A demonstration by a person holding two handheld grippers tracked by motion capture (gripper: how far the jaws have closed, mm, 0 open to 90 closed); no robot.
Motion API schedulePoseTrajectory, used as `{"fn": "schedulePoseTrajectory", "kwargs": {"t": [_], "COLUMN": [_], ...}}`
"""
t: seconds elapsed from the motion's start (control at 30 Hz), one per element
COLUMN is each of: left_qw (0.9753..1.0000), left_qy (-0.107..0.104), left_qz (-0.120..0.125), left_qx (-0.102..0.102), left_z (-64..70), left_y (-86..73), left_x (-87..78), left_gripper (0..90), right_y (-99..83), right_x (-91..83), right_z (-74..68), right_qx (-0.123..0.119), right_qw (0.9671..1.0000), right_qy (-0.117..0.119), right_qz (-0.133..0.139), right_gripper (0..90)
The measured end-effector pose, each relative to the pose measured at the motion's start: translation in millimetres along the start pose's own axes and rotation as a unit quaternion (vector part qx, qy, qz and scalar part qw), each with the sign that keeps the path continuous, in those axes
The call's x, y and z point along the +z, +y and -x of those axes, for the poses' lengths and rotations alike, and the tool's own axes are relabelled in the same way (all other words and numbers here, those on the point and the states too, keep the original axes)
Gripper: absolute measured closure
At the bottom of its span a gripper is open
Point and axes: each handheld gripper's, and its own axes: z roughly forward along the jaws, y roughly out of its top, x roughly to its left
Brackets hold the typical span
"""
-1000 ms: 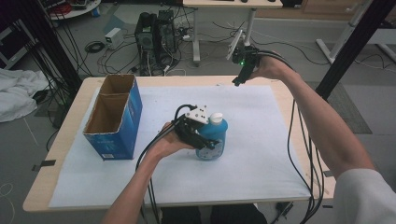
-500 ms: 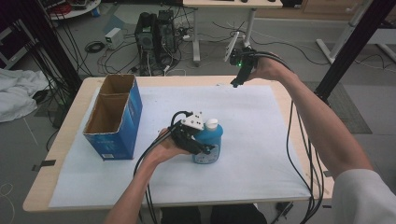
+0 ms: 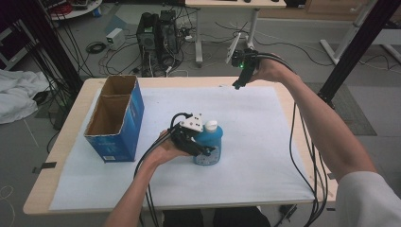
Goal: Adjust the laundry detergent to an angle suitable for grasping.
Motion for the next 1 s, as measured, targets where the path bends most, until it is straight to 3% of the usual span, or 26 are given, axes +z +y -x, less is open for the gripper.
{"fn": "schedulePoseTrajectory", "kwargs": {"t": [0.17, 0.7, 0.8, 0.83, 0.87, 1.0], "left_qw": [1.0, 1.0, 1.0, 0.9999, 1.0, 0.9999], "left_qy": [0.009, 0.009, -0.001, 0.002, 0.006, 0.001], "left_qz": [0.001, 0.004, -0.003, -0.013, -0.002, -0.01], "left_qx": [0.003, 0.0, -0.005, 0.007, -0.001, 0.004], "left_z": [2.2, 2.7, 2.4, 0.5, 1.9, -0.1], "left_y": [0.5, 0.5, 1.4, 1.9, 1.5, 1.7], "left_x": [1.0, 1.8, 0.8, -0.4, 1.4, 0.3], "left_gripper": [44.2, 43.8, 43.5, 43.3, 43.2, 42.7], "right_y": [1.5, 2.0, 2.0, 1.7, 1.6, 1.1], "right_x": [-1.2, -5.5, -5.6, -5.5, -5.6, -5.8], "right_z": [-2.6, -4.5, -4.6, -4.9, -4.6, -4.0], "right_qx": [0.002, 0.0, 0.0, 0.004, 0.003, 0.002], "right_qw": [1.0, 1.0, 1.0, 1.0, 1.0, 1.0], "right_qy": [-0.001, -0.005, -0.005, -0.005, -0.004, -0.005], "right_qz": [-0.003, -0.003, -0.004, -0.006, -0.006, -0.005], "right_gripper": [13.3, 13.2, 13.3, 13.2, 13.3, 13.2]}}
